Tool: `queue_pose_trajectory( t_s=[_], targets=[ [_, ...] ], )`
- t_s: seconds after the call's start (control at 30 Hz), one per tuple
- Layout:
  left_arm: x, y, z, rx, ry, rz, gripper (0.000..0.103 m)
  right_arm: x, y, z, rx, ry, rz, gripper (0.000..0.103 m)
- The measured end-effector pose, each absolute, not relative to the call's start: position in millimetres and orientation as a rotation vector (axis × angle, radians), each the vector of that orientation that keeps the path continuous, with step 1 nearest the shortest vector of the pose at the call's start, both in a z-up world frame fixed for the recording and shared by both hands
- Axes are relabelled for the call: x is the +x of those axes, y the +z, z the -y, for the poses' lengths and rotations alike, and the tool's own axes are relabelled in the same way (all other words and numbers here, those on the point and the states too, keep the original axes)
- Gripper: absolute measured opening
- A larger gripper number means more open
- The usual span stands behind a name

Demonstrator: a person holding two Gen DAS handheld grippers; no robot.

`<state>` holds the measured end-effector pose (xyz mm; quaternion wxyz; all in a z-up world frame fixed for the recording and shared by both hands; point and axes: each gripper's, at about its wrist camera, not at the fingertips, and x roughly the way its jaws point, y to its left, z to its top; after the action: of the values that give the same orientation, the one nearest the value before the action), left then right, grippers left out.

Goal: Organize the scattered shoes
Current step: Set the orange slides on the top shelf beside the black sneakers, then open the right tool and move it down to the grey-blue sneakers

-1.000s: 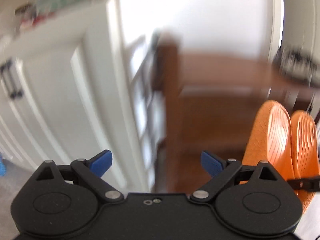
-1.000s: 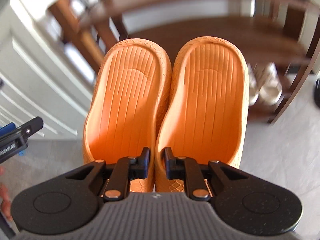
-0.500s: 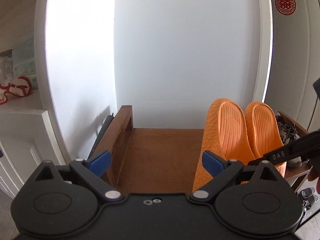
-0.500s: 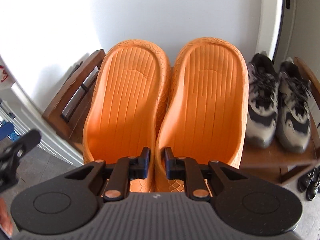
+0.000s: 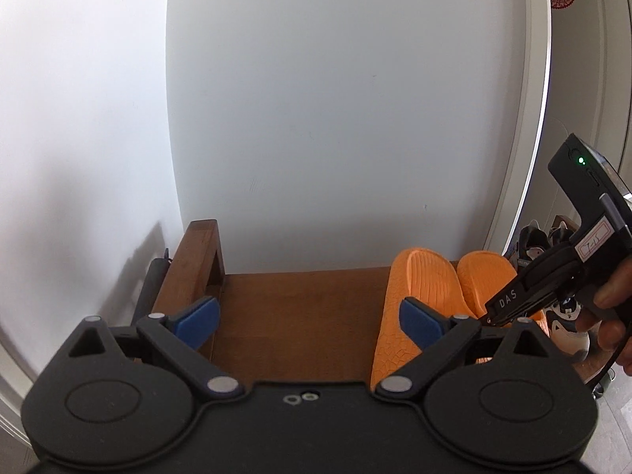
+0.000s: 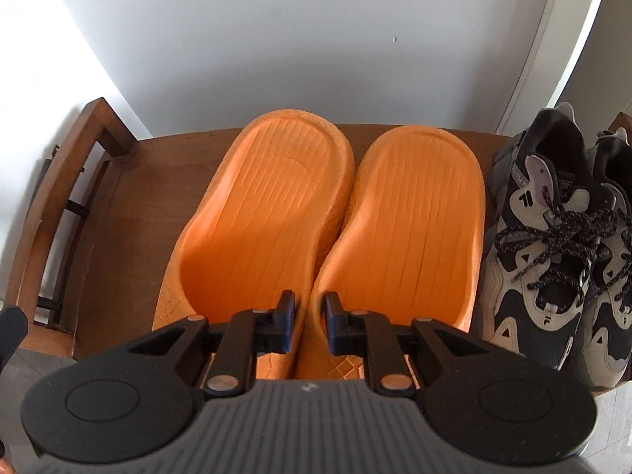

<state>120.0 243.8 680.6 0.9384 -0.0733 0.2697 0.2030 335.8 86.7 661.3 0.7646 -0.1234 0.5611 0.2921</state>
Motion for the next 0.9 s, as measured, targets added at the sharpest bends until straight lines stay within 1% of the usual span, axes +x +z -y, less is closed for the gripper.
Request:
queue_pose_trajectory(
  t_s=[0.2,0.4,0.43,0.5,0.6,0.63,0.67,0.8,0.9],
  targets=[
    [135,672,-262,-0.157,0.386,-0.574,0.098,363,643,-125,-0.398,0.618,-1.276,0.019],
    [140,663,-276,-0.166,0.377,-0.600,0.098,386,651,-148,-0.520,0.633,-1.232,0.019],
    [140,661,-277,-0.166,0.376,-0.604,0.098,390,653,-150,-0.518,0.626,-1.229,0.020],
    [139,661,-278,-0.164,0.370,-0.606,0.098,388,652,-147,-0.505,0.607,-1.218,0.027],
    [132,662,-277,-0.149,0.366,-0.599,0.098,378,658,-130,-0.421,0.565,-1.167,0.036],
    [129,663,-278,-0.145,0.369,-0.594,0.098,373,663,-123,-0.372,0.566,-1.139,0.041],
    [127,663,-278,-0.140,0.372,-0.589,0.098,367,667,-117,-0.324,0.563,-1.107,0.043],
    [108,667,-273,-0.128,0.400,-0.577,0.098,341,688,-87,-0.133,0.539,-1.014,0.044],
    [88,667,-265,-0.119,0.420,-0.571,0.098,295,691,-58,0.039,0.583,-0.989,0.044]
  ],
)
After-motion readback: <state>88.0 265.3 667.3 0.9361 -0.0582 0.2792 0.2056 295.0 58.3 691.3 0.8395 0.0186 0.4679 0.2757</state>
